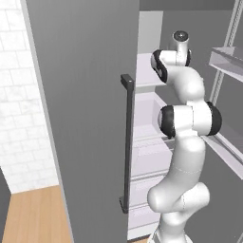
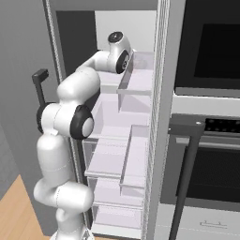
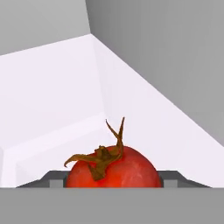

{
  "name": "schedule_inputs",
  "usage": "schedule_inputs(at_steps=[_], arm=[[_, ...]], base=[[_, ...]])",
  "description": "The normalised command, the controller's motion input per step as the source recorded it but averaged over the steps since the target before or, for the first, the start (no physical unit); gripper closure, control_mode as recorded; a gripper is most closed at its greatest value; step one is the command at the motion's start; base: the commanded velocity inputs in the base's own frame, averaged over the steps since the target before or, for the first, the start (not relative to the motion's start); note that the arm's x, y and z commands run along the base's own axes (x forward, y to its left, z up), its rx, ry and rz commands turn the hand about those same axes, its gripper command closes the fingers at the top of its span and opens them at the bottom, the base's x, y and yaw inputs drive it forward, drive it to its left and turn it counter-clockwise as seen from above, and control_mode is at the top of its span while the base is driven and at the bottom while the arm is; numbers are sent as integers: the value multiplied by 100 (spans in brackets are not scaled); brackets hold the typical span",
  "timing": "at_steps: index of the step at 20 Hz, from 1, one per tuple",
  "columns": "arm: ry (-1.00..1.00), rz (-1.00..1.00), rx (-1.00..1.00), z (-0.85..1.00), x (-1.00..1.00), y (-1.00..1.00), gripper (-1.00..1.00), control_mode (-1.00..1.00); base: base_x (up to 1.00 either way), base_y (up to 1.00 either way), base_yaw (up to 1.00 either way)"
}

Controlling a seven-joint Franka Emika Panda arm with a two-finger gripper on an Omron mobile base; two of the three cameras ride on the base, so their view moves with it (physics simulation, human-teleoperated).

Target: Place one tomato and one fish in each tupperware on the nearby counter, to pack two identical lunches.

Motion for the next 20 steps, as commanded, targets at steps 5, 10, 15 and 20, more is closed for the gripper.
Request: schedule_inputs(at_steps=[5,10,15,20], arm=[[0,0,0,-1,-14,0,100,-100],[-49,2,10,-5,-100,6,100,-100],[-33,11,8,13,-100,24,100,-100],[1,17,1,49,-100,38,100,-100]], base=[[0,0,0],[0,0,0],[0,0,0],[0,0,0]])
